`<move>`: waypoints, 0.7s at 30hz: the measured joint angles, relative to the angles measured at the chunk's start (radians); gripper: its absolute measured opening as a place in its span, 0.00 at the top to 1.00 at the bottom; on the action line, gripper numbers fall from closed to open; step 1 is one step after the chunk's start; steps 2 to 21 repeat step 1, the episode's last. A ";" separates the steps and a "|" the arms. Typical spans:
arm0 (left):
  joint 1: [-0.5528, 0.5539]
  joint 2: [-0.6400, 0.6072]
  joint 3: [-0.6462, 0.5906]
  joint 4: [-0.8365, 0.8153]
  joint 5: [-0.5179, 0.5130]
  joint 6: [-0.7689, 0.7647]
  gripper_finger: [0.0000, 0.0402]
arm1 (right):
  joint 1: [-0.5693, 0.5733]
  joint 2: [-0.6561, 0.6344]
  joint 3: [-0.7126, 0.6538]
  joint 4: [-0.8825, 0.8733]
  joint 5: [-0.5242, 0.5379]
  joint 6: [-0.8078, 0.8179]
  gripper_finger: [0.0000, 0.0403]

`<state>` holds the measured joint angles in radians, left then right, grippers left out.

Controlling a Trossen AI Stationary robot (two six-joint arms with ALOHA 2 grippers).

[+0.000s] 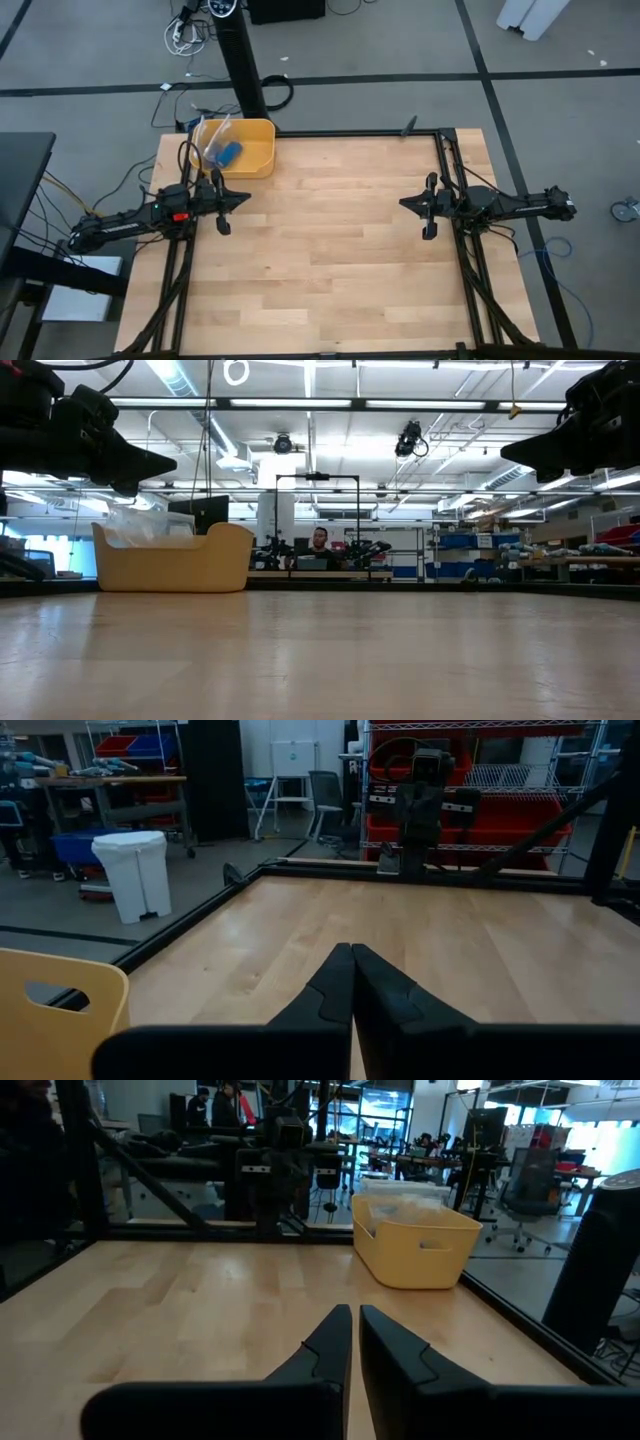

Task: Roll bandage
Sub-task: Return to Home Position

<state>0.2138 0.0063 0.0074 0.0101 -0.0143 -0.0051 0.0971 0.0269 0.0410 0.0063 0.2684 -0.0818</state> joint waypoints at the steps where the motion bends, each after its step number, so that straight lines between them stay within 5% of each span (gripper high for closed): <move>1: 0.000 0.000 0.000 0.000 0.000 0.000 0.98 | 0.000 0.000 0.000 0.000 0.000 0.000 0.94; 21: 0.000 0.000 0.000 0.000 0.000 0.000 0.98 | 0.000 0.000 0.000 0.000 0.000 0.000 0.94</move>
